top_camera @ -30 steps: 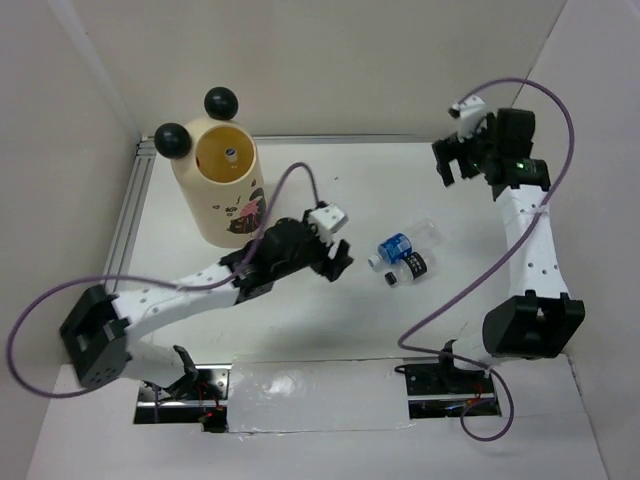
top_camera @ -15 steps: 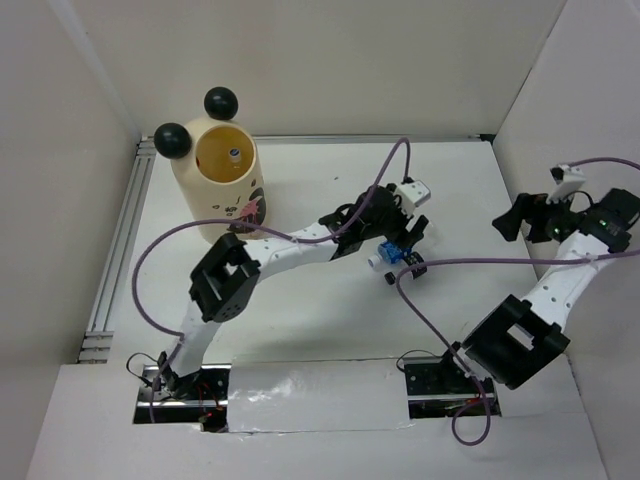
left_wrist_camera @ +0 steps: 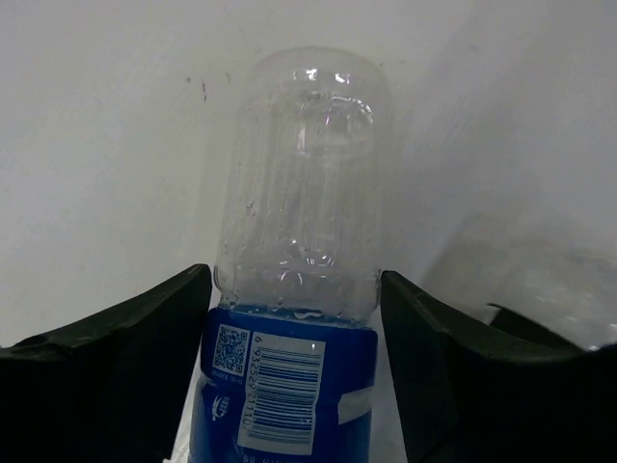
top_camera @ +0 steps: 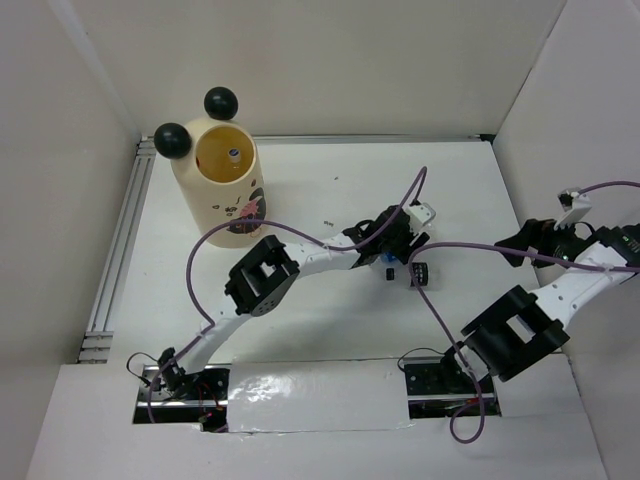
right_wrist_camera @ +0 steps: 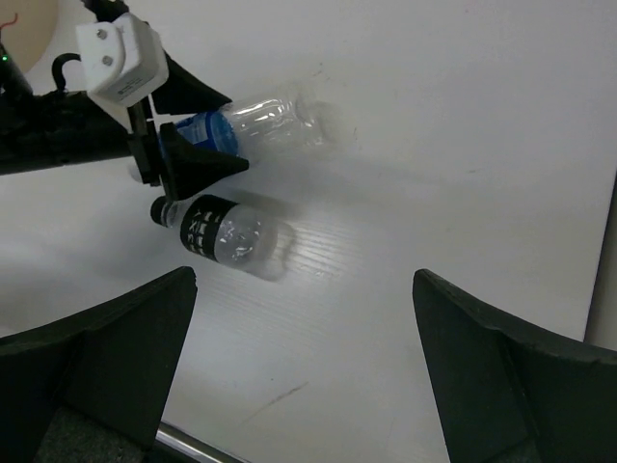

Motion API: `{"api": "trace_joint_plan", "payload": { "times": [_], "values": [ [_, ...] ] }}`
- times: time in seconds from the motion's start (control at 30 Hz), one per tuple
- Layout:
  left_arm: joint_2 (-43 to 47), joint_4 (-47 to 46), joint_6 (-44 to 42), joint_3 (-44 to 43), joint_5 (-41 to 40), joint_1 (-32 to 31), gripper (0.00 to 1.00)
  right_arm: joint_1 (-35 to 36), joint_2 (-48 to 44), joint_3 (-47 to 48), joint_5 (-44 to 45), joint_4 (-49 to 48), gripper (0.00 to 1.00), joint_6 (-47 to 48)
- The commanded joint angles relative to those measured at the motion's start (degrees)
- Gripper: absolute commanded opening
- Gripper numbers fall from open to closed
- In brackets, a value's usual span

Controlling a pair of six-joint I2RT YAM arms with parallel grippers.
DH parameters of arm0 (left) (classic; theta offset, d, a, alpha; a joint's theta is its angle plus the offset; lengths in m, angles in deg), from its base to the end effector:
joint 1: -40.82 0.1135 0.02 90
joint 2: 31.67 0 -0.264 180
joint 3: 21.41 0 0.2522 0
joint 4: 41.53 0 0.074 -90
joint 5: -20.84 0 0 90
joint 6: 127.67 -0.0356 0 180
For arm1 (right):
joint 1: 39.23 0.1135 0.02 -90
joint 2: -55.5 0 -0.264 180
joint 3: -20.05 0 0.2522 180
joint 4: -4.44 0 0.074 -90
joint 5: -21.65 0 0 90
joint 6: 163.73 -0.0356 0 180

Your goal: Put the plastic bottles in the bin

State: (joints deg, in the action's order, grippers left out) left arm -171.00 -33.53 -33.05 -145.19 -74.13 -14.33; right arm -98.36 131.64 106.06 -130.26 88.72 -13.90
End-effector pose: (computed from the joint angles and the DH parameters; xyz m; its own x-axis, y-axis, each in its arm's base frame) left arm 0.3246 -0.4607 0.1742 -0.2898 0.2757 -0.9165 0.7513 0.6588 -0.0393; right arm 0.1448 -0.1810 0.3256 -0.4926 0.0307 -0.8697 -0.2853 0.9385 0.1947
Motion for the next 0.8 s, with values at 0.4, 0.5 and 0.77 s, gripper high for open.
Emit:
{"api": "trace_joint_plan", "payload": {
  "times": [0.4,0.5,0.77],
  "values": [
    [11.16,9.00,-4.26,12.62,-2.50,1.72,0.30,8.15,-0.46,-2.90,-1.20,2.18,0.98,5.91],
    [15.12,12.34,-4.80,19.38,-0.66,1.72,0.30,12.89,-0.99,-3.95,1.17,-0.19,0.98,5.21],
    [25.59,18.76,-4.62,33.54,4.35,2.25,0.71,18.87,-2.13,-5.63,2.76,-4.69,0.98,1.43]
  ]
}}
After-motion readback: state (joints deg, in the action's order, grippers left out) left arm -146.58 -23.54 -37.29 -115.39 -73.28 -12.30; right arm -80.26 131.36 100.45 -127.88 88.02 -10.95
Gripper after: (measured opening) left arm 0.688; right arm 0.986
